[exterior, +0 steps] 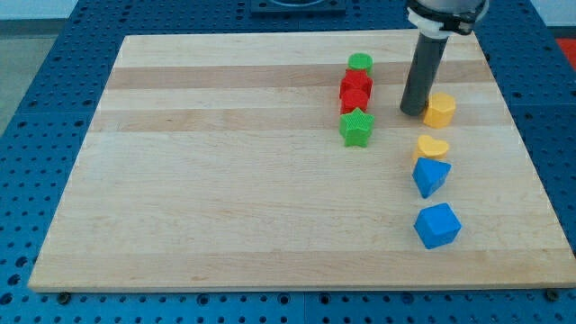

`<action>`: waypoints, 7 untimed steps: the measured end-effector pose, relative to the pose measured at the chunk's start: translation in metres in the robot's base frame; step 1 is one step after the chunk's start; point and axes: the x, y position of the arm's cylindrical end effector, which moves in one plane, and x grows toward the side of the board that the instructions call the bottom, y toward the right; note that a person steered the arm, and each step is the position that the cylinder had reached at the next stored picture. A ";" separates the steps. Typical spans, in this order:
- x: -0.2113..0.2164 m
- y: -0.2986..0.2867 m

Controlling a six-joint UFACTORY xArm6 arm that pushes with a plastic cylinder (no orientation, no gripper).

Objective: Adjust the red star and green circle in the vertical line

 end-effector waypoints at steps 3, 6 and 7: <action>-0.033 -0.002; -0.033 -0.027; -0.033 -0.035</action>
